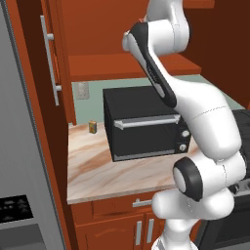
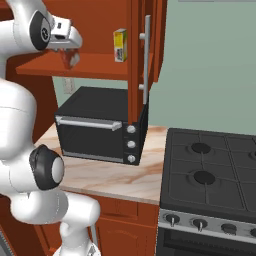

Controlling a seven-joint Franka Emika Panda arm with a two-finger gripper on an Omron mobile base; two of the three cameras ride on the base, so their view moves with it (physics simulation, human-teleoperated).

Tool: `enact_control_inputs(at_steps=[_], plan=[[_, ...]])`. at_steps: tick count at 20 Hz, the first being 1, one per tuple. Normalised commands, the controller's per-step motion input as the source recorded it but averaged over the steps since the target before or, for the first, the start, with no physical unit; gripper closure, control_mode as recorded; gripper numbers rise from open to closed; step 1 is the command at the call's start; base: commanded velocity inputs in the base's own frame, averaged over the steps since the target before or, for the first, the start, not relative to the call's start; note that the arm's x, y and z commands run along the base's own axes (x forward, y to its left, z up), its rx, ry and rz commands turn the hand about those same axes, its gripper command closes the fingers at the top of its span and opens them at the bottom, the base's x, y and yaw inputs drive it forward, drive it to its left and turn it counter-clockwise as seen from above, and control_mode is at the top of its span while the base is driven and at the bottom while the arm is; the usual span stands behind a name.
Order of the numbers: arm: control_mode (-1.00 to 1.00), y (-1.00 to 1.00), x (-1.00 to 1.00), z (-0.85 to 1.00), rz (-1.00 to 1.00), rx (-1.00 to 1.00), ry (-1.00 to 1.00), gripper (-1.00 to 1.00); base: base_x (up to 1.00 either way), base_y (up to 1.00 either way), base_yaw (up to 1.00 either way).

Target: Pick the cereal and boxed food from the counter and place them in the cabinets closest to them.

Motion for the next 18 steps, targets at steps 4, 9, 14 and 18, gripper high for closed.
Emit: enact_control_inputs(at_steps=[4, 9, 14, 18], plan=[[-1.00, 0.00, 0.44, -0.05, 0.00, 0.00, 0.00, 1.00, 0.00, 0.00, 0.00], [-1.00, 0.00, 0.42, -0.08, 0.00, 0.00, 0.00, 1.00, 0.00, 0.00, 0.00], [-1.00, 0.00, 0.38, -0.06, 0.00, 0.00, 0.00, 1.00, 0.00, 0.00, 0.00], [-1.00, 0.00, 0.42, -0.05, 0.00, 0.00, 0.00, 1.00, 0.00, 0.00, 0.00]])
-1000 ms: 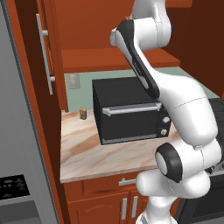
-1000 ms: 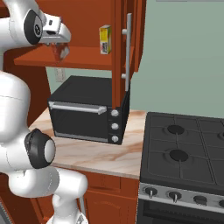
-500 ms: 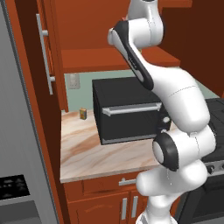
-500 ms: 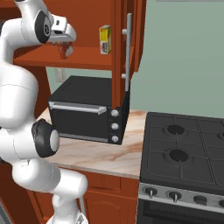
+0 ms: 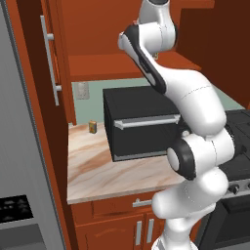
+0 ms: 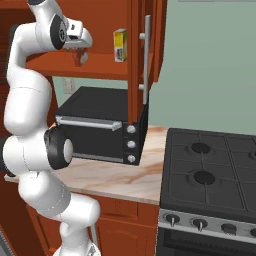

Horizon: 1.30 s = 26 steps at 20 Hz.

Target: Pick the cereal and boxed food from the counter and place them in the cabinets closest to them.

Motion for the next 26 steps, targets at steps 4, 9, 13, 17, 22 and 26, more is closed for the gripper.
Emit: enact_control_inputs(at_steps=[4, 9, 13, 17, 22, 26], plan=[[-1.00, 0.00, 0.42, -0.05, 0.00, 0.00, 0.00, 1.00, 0.00, 0.00, 0.00], [-1.00, 0.00, 0.39, -0.02, 0.00, 0.00, 0.00, 1.00, 0.00, 0.00, 0.00], [-1.00, 0.00, 0.26, 0.00, 0.00, 0.00, 0.00, 1.00, 0.00, 0.00, 0.00], [-1.00, 0.00, 0.24, -0.01, 0.00, -0.01, 0.00, 1.00, 0.00, 0.00, 0.00], [-1.00, 0.00, 0.20, -0.01, 0.00, -0.02, 0.00, 1.00, 0.00, 0.00, 0.00], [-1.00, 0.00, 0.19, -0.05, 0.00, -0.04, 0.00, -1.00, 0.00, 0.00, 0.00]])
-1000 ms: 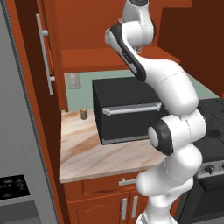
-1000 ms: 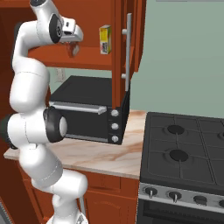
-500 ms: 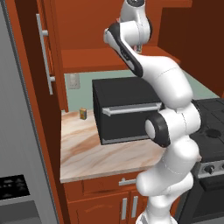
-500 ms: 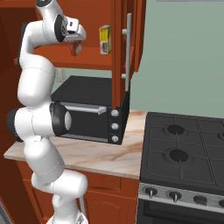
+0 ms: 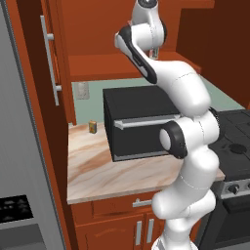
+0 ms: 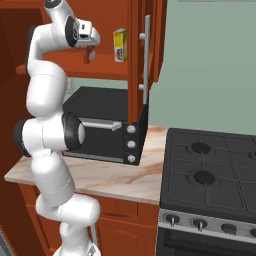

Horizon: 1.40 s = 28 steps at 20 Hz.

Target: Pick the cereal and boxed food from the counter and place them in the cabinets closest to them.

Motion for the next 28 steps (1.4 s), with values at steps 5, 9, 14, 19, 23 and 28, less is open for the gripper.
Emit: enact_control_inputs(at_steps=[5, 9, 14, 19, 23, 28], plan=[[-1.00, 0.00, 0.04, -0.01, 0.00, -0.01, 0.00, -1.00, 0.00, 0.00, 0.00], [-1.00, 0.00, 0.00, 0.00, 0.00, 0.00, 0.00, -1.00, 0.00, 0.00, 0.00], [-1.00, 0.00, -0.30, 0.00, -0.01, 0.00, -0.01, -1.00, 0.00, 0.00, 0.00], [-1.00, 0.00, -0.83, -0.02, -0.02, 0.00, -0.03, -1.00, 0.00, 0.00, 0.00], [-1.00, -0.05, -1.00, -0.15, -0.02, 0.00, -0.01, -1.00, 0.00, 0.00, 0.00], [-1.00, -0.21, -1.00, -0.24, -0.02, 0.00, -0.04, -1.00, 0.00, 0.00, 0.00]])
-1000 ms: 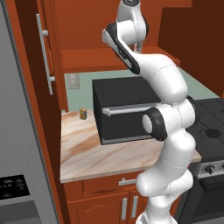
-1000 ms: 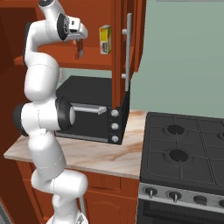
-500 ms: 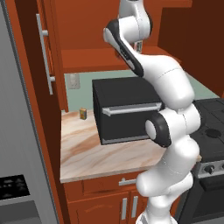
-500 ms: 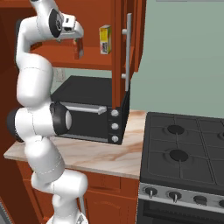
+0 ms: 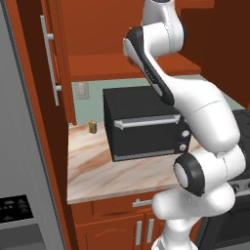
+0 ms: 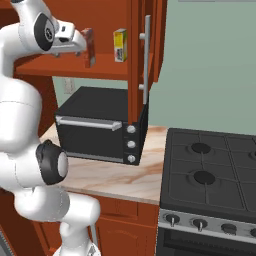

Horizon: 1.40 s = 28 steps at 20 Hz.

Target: Pick the cereal and boxed food from the counter and place them in the cabinets closest to them.

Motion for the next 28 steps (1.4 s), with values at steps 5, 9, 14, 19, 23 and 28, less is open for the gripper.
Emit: enact_control_inputs(at_steps=[5, 9, 14, 19, 23, 28], plan=[[-1.00, -0.29, -1.00, -0.40, -0.01, 0.00, -0.08, -1.00, 0.00, 0.00, 0.00], [-1.00, -0.31, -1.00, -0.40, 0.00, 0.00, -0.06, -1.00, 0.00, 0.00, 0.00], [-1.00, -0.30, -0.99, -0.62, -0.02, -0.01, -0.02, -1.00, 0.00, 0.00, 0.00], [-1.00, -0.23, -0.42, -0.92, -0.06, -0.08, 0.07, -1.00, 0.00, 0.00, 0.00], [-1.00, -0.06, -0.17, -0.44, -0.02, -0.06, 0.00, -1.00, 0.00, 0.00, 0.00], [-1.00, 0.00, 0.00, -0.04, 0.00, 0.00, -0.01, -1.00, 0.00, 0.00, 0.00]])
